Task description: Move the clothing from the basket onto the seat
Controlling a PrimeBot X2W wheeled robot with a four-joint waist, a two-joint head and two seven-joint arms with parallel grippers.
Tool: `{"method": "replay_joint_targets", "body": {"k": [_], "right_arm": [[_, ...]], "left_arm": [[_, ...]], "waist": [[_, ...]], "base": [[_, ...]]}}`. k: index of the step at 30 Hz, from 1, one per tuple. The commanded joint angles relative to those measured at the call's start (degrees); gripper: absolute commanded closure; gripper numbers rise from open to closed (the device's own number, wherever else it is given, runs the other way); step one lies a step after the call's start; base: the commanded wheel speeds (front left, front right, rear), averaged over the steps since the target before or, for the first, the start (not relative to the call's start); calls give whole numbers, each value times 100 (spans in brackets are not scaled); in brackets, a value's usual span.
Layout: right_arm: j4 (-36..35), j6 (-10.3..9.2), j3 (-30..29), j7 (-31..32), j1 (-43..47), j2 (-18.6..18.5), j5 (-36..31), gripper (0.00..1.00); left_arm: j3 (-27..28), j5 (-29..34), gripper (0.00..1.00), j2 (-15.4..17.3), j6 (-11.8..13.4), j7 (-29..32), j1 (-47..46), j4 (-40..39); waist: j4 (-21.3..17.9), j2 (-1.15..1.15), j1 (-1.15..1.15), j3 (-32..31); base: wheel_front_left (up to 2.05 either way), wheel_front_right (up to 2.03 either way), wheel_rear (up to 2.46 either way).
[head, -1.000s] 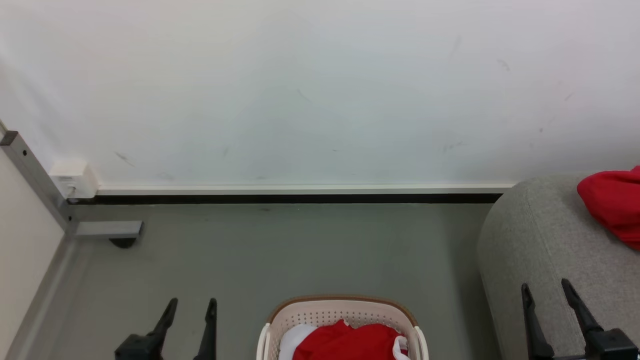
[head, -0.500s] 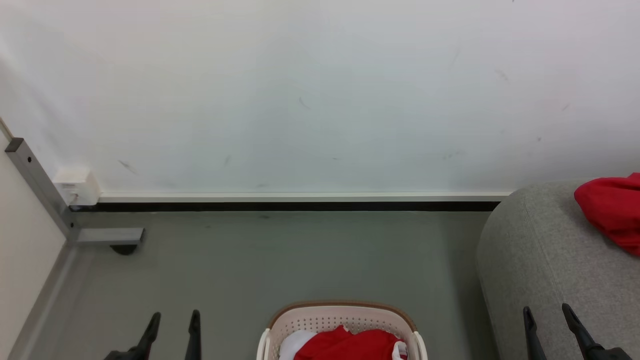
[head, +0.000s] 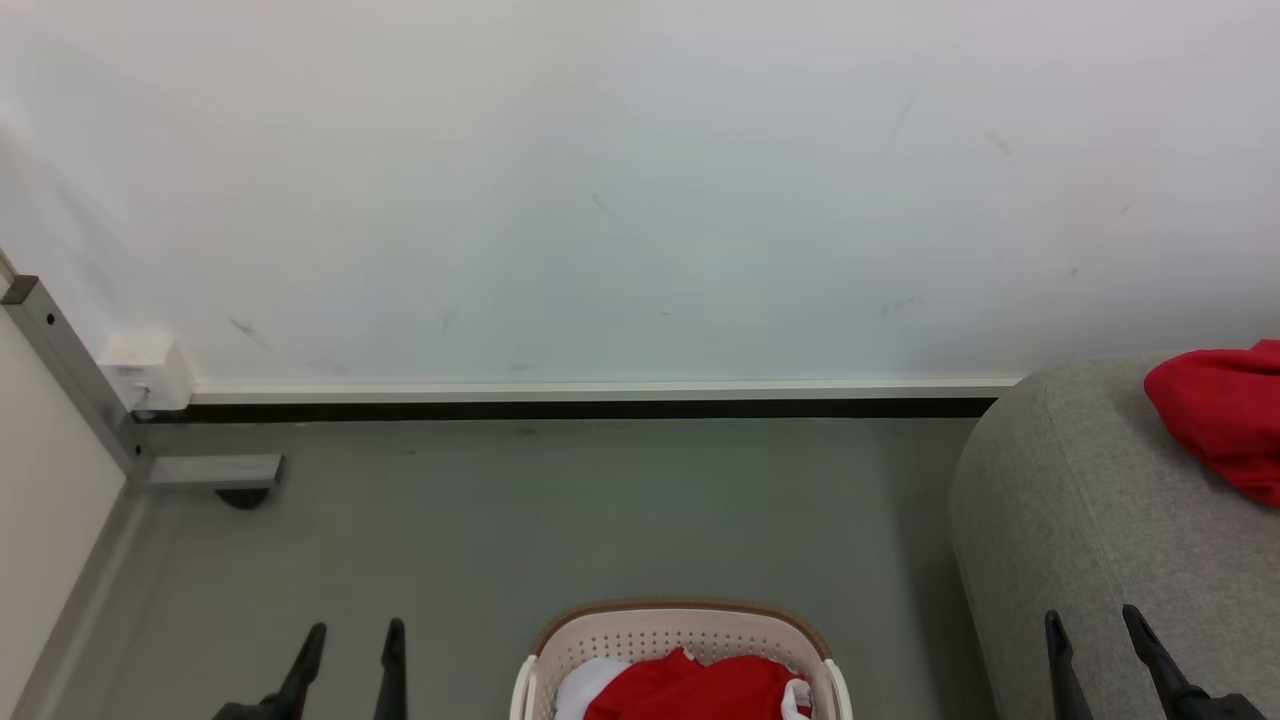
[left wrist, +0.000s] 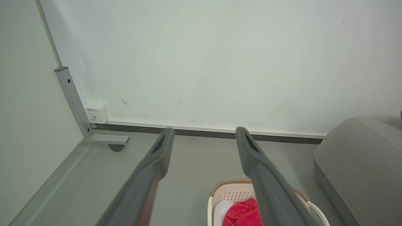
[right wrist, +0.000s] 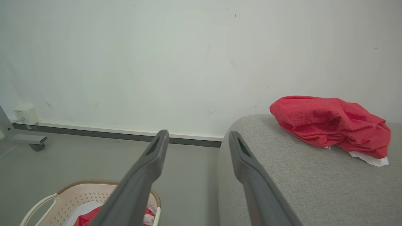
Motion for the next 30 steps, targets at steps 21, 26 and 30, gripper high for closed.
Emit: {"method": "replay_joint_targets", "body": {"k": [21,26,30], "right_arm": [[-102,-16,37,-18,-113,-7,43,0],[-176,-16,39,-16,-220,-6,-9,0],[-370,-16,62,-11,-514,-5,-37,0]], "left_arm": [[229,322,0,-147,-312,-5,-84,-51],[52,415,0,-87,-431,130,-361,-130],[-236,554,0,-47,-626,552,-881,-287]], "waist": [[-213,0,0,191],[-351,0,0,433],[-510,0,0,1008]], "base": [[0,0,0],[0,0,0],[0,0,0]]}}
